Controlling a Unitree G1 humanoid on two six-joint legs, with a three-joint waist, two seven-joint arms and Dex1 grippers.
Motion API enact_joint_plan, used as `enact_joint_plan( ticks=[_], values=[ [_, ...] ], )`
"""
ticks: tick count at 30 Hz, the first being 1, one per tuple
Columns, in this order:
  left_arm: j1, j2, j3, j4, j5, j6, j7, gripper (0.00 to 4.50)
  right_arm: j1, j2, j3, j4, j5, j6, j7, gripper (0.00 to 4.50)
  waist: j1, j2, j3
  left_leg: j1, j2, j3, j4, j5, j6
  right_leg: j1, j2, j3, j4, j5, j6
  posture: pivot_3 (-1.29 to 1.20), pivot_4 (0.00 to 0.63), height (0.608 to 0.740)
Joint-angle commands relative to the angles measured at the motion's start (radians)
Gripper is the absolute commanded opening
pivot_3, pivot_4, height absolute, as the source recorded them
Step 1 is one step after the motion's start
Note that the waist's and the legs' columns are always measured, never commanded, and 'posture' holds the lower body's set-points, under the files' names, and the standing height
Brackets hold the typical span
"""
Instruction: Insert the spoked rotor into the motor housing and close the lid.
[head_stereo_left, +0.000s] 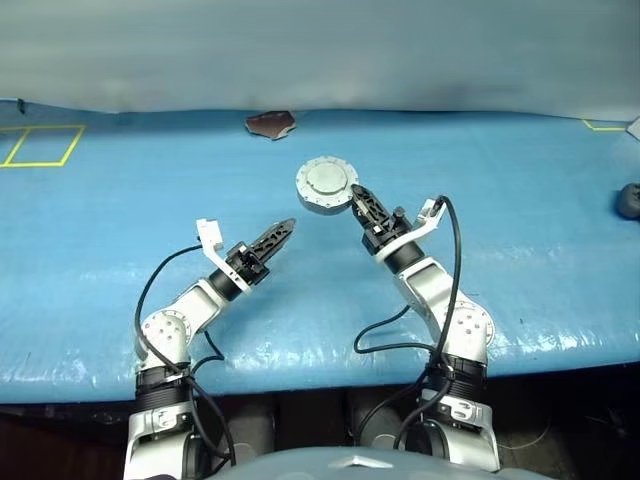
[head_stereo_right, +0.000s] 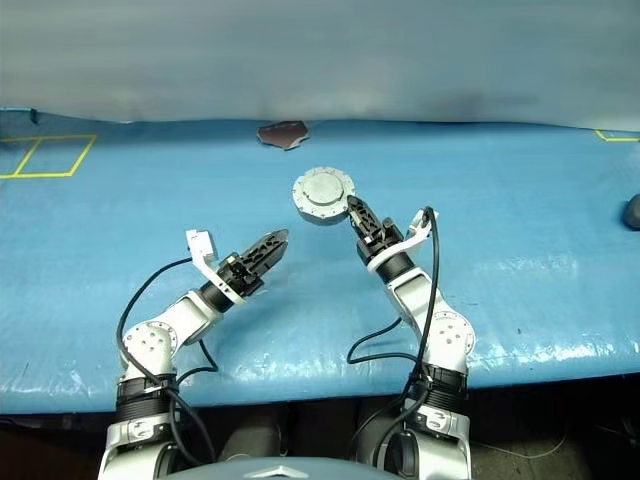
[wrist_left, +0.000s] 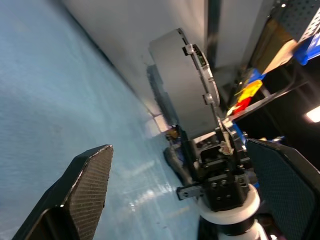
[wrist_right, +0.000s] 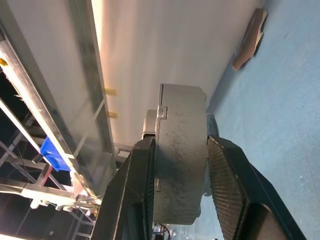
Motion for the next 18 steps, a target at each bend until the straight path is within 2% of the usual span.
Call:
enact_joint_plan(
  ticks=[1, 4, 8, 16, 18],
  values=[
    [-0.038, -0.019, 0.012, -0.009, -0.088, 0.029, 0.040, 4.47, 0.006, 0.018, 0.065, -0.117, 0.041, 0.014, 0.019, 1.26, 0.001, 0.000, 0.000, 0.000, 0.000, 0.000, 0.000, 0.000, 0.000, 0.000, 0.000, 0.000, 0.000, 0.000, 0.000, 0.00, 0.150, 0.740],
    [-0.072, -0.047, 0.031, 0.040, -0.124, 0.011, 0.067, 4.47, 0.026, 0.005, 0.124, -0.151, 0.002, 0.021, 0.025, 1.26, 0.001, 0.000, 0.000, 0.000, 0.000, 0.000, 0.001, 0.000, 0.000, 0.000, 0.000, 0.000, 0.000, 0.000, 0.000, 0.00, 0.150, 0.740],
    [-0.138, -0.079, 0.017, 0.130, -0.089, -0.032, 0.070, 4.47, 0.043, -0.016, 0.201, -0.212, -0.040, 0.024, 0.055, 1.26, 0.004, 0.000, 0.000, 0.000, 0.000, 0.000, 0.003, 0.000, 0.000, 0.001, 0.000, 0.000, 0.000, 0.001, 0.001, 0.00, 0.150, 0.740],
    [-0.182, -0.124, -0.005, 0.144, -0.031, -0.126, 0.059, 4.47, 0.062, -0.049, 0.226, -0.226, -0.074, 0.003, 0.058, 1.26, 0.004, 0.000, 0.000, -0.001, -0.001, 0.000, 0.004, 0.000, 0.000, 0.001, 0.000, 0.001, 0.000, 0.001, 0.002, 0.00, 0.150, 0.740],
    [-0.175, -0.124, -0.013, 0.130, -0.023, -0.137, 0.054, 4.09, 0.065, -0.049, 0.223, -0.228, -0.069, 0.000, 0.061, 1.26, 0.004, 0.000, 0.000, -0.001, -0.001, 0.000, 0.004, 0.000, 0.000, 0.001, 0.000, 0.001, 0.000, 0.001, 0.002, 0.00, 0.150, 0.740]
  ],
)
